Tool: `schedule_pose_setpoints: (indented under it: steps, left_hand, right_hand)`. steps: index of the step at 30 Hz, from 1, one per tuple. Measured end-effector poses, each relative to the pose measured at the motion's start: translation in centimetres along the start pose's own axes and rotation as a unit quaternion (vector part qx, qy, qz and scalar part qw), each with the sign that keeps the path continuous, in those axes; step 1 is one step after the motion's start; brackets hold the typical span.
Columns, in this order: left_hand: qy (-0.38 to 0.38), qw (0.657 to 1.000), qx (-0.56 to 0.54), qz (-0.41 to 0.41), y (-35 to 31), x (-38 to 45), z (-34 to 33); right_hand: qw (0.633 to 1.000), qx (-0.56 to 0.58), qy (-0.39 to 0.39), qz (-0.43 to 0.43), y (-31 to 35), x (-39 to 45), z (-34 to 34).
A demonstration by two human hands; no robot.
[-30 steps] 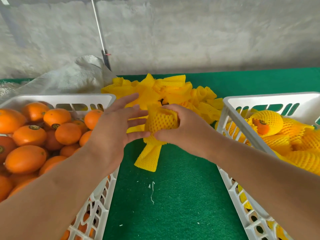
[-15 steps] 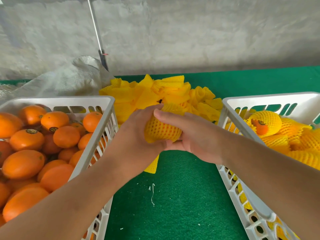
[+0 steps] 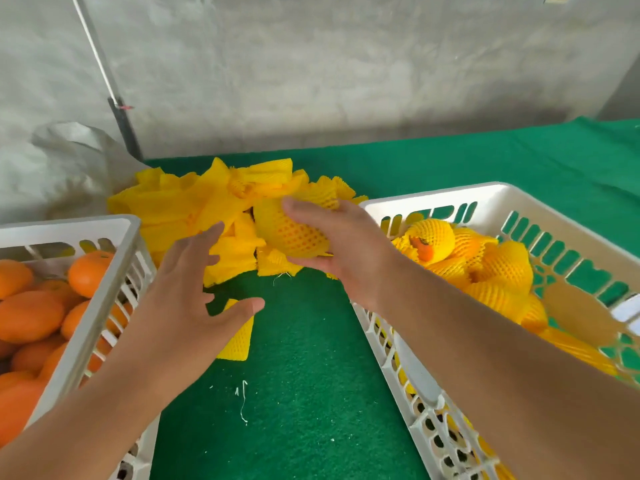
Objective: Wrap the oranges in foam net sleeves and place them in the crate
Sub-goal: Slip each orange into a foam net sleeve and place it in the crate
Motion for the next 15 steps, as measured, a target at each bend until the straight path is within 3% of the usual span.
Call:
schedule_pose_setpoints:
  steps: [5, 9, 15]
  left_hand:
    - [0.04, 0.998, 0.05, 0.019, -0.2, -0.3, -0.3]
    - [0.056, 0.995, 0.076, 0.016, -0.5, -0.5, -0.7]
    - [0.083, 0.992, 0.094, 0.005, 0.7, -0.2, -0.7]
  right_hand:
    - [0.978, -0.045, -0.186, 0.077, 3.3, -2.1, 7.5]
    - [0.943, -0.109, -0.311, 0.038, 2.4, -5.0, 14.4]
    - [0.913, -0.275, -0.272, -0.13, 1.8, -7.2, 20.4]
Point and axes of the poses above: each hand's wrist, its own x-axis towards the middle knuckle, its own z-axis out of the back of the hand, y = z × x, the point moved 3 cm from there along x, towards the middle knuckle, and after that the axes turned 2 degrees about x, right-handed, at the moved point
